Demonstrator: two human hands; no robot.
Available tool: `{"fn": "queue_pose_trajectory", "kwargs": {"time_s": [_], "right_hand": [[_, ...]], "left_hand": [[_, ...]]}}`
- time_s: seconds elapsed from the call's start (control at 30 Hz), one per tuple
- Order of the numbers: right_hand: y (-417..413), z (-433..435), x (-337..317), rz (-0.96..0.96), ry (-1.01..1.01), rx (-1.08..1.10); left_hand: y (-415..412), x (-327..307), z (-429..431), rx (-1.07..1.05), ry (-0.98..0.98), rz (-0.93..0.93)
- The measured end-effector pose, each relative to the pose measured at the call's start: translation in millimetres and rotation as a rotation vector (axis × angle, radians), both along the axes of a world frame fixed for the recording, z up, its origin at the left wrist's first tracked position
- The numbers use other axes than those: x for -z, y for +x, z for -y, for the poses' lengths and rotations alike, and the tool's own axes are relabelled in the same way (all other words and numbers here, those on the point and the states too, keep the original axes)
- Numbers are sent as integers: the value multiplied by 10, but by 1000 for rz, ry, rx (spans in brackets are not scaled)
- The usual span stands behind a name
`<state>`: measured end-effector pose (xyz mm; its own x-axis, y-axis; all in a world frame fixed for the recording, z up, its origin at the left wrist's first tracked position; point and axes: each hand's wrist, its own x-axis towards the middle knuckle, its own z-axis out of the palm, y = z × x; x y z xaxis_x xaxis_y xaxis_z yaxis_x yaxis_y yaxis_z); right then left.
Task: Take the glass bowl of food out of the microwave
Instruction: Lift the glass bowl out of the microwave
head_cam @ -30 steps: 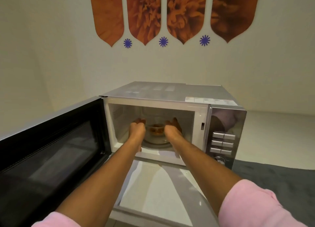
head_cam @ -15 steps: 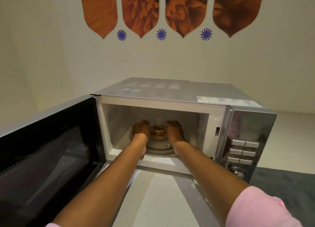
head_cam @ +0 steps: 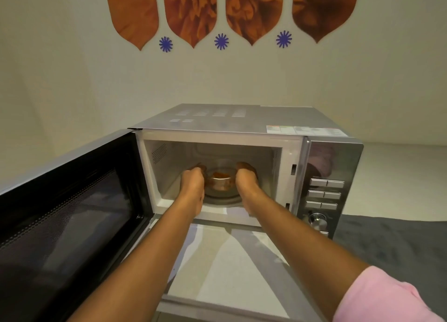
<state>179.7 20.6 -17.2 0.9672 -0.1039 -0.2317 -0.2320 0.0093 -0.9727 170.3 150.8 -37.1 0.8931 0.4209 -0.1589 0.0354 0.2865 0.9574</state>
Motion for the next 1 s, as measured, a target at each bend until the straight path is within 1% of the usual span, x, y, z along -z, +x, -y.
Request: {"fn": "queue_pose_trajectory", "kwargs": {"time_s": [0.13,0.27,0.37,0.5,0.7,0.9,1.0], "right_hand": [[-327,90,17,77,22,-72],[-716,229,34,127,37,-131],[-1015,378,81,195,30,-128],[-1395,620,158,210,106,-138],[-1800,1112,281,200,137,-140],[-2052,1644,454,242,112,-4],[-2090,1949,543,225,116,72]], "left_hand": [[-436,-127,132,27,9,-6],[-849,-185,261,28,14,43],[-1215,-215,385,42,8,96],[-1613,-232,594,86,-14,127],[-2014,-179,1033,123,-26,126],[-2129,-11,1561,217,-44,99],[-2119,64,1889,329,-55,65]]}}
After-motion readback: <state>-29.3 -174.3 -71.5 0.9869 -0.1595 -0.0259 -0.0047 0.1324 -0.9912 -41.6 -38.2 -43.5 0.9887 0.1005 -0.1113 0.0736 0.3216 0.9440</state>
